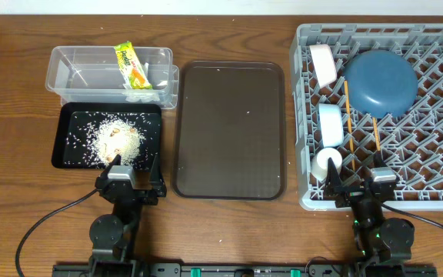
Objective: Sort waste into correct bins and load items into the dishwasher rack
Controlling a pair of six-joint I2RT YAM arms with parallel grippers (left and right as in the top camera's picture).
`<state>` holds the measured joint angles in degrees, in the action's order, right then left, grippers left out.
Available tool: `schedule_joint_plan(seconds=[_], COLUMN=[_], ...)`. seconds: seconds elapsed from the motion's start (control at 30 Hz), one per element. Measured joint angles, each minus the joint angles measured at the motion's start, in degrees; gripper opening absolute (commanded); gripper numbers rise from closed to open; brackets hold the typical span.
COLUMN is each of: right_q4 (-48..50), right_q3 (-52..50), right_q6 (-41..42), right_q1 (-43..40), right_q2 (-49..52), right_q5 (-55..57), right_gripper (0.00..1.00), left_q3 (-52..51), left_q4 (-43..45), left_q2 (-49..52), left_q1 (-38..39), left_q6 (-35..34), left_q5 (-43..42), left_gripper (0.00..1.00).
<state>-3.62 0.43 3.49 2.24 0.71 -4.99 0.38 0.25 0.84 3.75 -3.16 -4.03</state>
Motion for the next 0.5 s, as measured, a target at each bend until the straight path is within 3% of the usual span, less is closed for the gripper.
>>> schedule_joint_plan(seconds=[0.5], right_q4=[0.0], right_q3=[0.0], right_q6=[0.0], right_q1=[0.0], right_q2=[0.0], right_q5=[0.0], right_gripper=[0.99], left_q3=[0.31], left_q4=[-1.38], left_q2=[-0.11], left_q1=[-1.31], left_q6=[-0.04], left_q5=[0.87], left_gripper=[0.9])
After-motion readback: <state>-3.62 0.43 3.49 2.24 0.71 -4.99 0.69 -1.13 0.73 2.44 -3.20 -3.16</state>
